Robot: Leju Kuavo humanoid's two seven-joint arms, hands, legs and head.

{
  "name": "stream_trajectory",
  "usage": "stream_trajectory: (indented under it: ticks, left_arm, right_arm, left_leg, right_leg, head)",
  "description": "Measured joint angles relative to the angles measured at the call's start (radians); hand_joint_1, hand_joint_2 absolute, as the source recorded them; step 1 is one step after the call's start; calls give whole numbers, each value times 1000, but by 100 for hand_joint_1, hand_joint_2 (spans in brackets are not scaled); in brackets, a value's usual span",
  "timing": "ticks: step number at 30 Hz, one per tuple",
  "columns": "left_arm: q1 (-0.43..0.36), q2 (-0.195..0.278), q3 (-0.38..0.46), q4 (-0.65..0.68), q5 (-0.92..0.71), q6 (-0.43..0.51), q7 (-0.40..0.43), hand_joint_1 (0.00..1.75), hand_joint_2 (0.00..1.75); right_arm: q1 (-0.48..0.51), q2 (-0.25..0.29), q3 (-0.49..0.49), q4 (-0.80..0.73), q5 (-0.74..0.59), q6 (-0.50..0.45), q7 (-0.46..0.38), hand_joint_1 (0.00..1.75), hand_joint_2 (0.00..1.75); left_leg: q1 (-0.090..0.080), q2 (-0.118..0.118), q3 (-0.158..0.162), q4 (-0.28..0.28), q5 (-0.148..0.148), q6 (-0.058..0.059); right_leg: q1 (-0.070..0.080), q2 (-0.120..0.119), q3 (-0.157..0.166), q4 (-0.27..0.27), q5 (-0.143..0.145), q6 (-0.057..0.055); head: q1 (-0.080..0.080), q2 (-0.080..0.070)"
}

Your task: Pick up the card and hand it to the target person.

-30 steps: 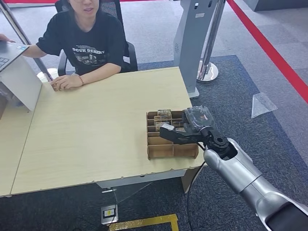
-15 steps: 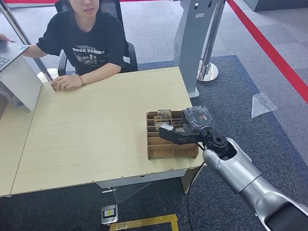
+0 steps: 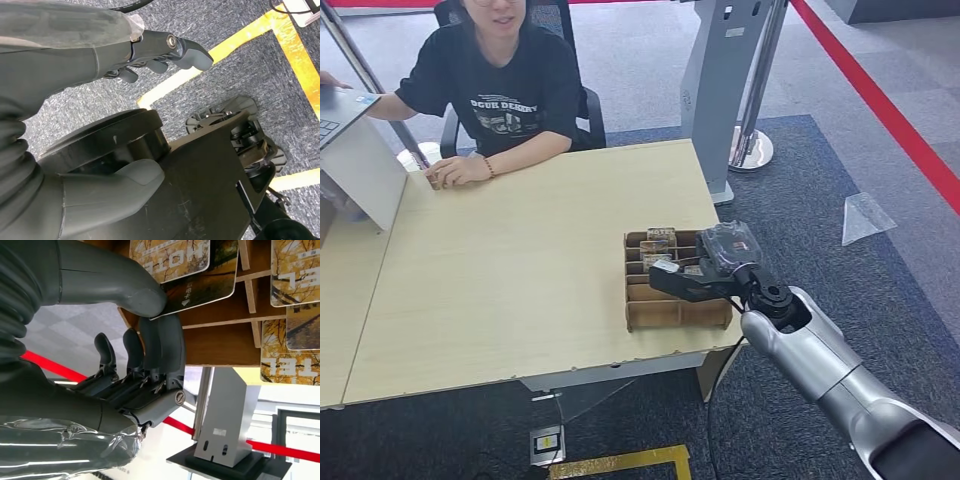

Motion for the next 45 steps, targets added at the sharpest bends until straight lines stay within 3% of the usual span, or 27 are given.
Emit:
stream_trajectory:
  ticks: [3,9,19,25,30,36,41,45]
  left_arm:
    - [0,0,0,0,0,0,0,0,175]
    - [0,-1,0,0,0,0,0,0,175]
    - [0,-1,0,0,-2,0,0,0,175]
    - [0,1,0,0,-4,0,0,0,175]
    - [-3,5,0,0,1,1,-6,0,175]
    - [-3,12,0,0,8,3,-12,0,175]
    - [-3,18,0,0,10,6,-16,0,175]
    - [-3,21,0,0,11,9,-20,0,175]
  right_arm:
    - [0,0,1,-1,0,5,2,132,175]
    - [1,0,4,-2,-2,13,4,173,175]
    - [1,-8,2,-23,-33,57,7,175,175]
    - [-29,-55,-21,-81,-233,200,24,175,175]
    - [-137,-120,-25,-118,-400,328,107,175,175]
    - [-308,-206,-1,-201,-569,416,218,175,175]
    - [-446,-254,22,-256,-722,431,260,175,175]
    - [-576,-276,55,-266,-880,371,267,175,175]
  left_leg:
    - [0,0,0,0,0,0]
    - [0,0,1,0,0,0]
    - [0,0,1,0,0,0]
    - [0,0,1,0,0,0]
    - [-1,0,0,1,1,1]
    - [-1,0,0,1,1,1]
    - [-1,1,-1,1,1,1]
    - [-1,0,-1,1,1,1]
  right_leg:
    - [0,0,0,0,0,0]
    - [0,0,0,0,0,0]
    - [0,1,1,0,0,0]
    - [0,1,0,0,1,1]
    - [-1,1,0,0,2,1]
    - [-1,0,-1,0,2,2]
    - [-1,0,-1,0,2,2]
    - [-1,0,-2,0,2,2]
  head:
    - [0,0]
    - [0,0]
    - [0,0]
    - [0,0]
    - [0,0]
    - [0,0]
    - [0,0]
    - [0,0]
